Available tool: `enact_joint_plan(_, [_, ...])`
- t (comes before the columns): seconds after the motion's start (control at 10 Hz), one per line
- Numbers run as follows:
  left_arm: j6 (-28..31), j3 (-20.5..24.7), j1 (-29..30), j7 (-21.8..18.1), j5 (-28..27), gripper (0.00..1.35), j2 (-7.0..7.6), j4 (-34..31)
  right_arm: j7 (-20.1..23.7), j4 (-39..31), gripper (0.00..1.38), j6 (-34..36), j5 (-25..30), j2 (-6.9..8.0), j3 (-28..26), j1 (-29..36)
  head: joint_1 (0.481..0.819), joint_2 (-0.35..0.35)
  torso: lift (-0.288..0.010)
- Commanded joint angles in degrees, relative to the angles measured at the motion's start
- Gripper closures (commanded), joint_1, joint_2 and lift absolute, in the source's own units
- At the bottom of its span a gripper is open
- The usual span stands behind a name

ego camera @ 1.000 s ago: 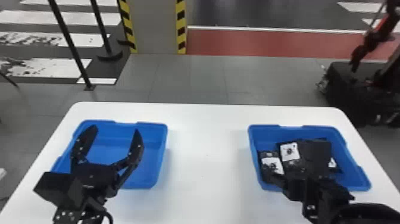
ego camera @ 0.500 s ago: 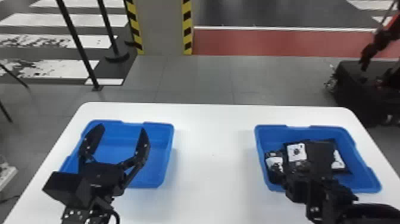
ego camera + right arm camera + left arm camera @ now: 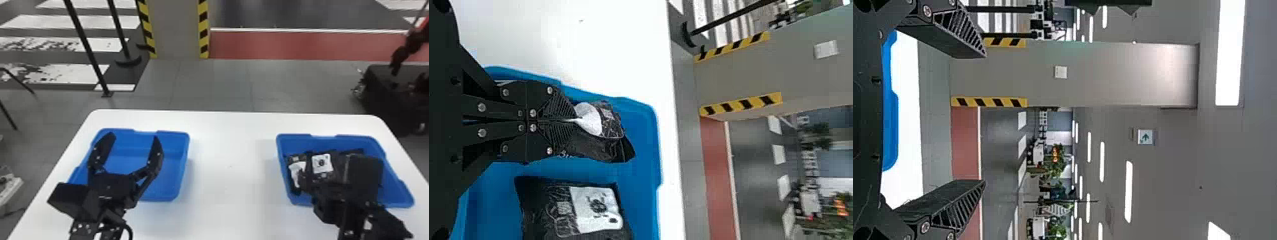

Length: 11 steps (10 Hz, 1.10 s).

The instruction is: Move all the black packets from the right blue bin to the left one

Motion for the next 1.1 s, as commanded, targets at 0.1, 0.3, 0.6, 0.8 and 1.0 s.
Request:
enact_joint_plan(0.1, [0.9,-1.5,-0.1,0.0,5.5,0.13,-0.15,0.0,-1.5,-15.2,1.14,-4.7,2.6,-0.11,-1.8,8.9,0.695,0.026,-0.110])
enact_joint_plan(0.3, [2.7,-3.3,-0.4,0.0,10.6,0.13,0.44,0.0,5.2,-10.5,1.14,-15.4,-0.6,-0.64,-1.9,5.7,0.695,0.005,-0.110])
enact_joint_plan(0.6, [12.0,-6.1,-1.6,-1.8,19.3,0.13,1.85,0.0,24.0,-2.4,1.13,-19.4,0.9,-1.78,0.1,-6.7,0.695,0.050,-0.110])
enact_joint_plan(0.8, [16.9,-6.4,-4.2,-5.7,28.8,0.13,2.02,0.0,31.7,3.0,1.13,-18.0,-1.9,-2.13,2.6,-12.1,0.695,0.066,-0.110])
enact_joint_plan(1.0, [15.1,-6.6,-6.1,-6.9,37.6,0.13,1.93,0.0,35.2,7.5,1.13,-16.3,-5.8,-3.19,5.2,-13.6,0.695,0.091,-0.110])
